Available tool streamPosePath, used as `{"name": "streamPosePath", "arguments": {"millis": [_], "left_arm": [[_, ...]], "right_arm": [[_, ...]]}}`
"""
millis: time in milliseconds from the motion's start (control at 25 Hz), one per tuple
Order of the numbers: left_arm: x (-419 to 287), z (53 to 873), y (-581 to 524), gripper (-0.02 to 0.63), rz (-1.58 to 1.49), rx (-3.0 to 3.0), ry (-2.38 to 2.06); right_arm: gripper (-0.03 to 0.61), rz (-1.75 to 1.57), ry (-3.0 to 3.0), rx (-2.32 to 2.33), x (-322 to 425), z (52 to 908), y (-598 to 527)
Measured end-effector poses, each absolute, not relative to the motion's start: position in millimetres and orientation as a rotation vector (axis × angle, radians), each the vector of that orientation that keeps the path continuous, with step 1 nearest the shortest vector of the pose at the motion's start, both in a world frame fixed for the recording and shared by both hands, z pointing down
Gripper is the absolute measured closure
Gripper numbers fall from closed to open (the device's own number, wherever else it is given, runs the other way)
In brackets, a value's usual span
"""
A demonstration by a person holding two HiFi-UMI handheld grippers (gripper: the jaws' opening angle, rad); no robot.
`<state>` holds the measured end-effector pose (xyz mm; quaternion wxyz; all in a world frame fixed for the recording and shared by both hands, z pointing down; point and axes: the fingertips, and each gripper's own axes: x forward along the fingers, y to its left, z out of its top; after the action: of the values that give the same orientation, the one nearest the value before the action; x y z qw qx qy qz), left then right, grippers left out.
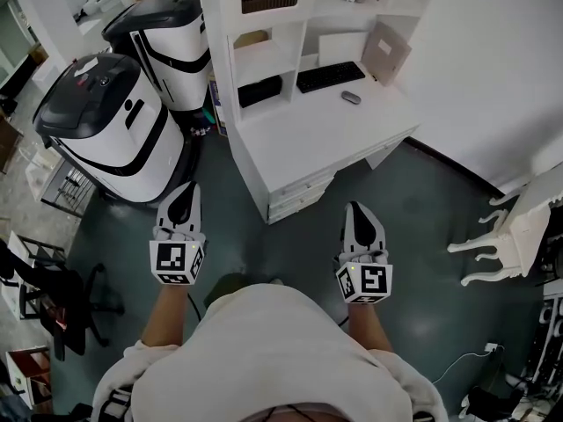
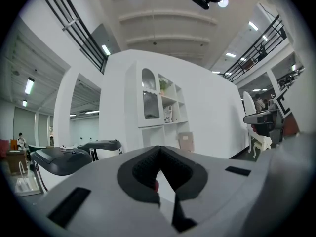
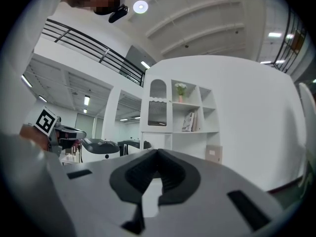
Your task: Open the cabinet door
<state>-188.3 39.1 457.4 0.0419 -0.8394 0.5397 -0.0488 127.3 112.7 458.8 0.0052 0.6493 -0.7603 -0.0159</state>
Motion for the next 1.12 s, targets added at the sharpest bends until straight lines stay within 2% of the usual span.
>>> {"name": "streamPosePath", "arguments": {"millis": [440,1120], "left_arm": [[-187.9,473.8,2.1,0.615,-0.167,-2.577,1.672],[-193.2,480.4,-149.8,0.615,-0.104,-2.693,1.542]], "right_arm": [[0.575,-0.02,-2.384,2.007,126.7,470.4,72.7],[0.575,-0.057,-2.279,2.104,106.6,455.8,-57.2]]}}
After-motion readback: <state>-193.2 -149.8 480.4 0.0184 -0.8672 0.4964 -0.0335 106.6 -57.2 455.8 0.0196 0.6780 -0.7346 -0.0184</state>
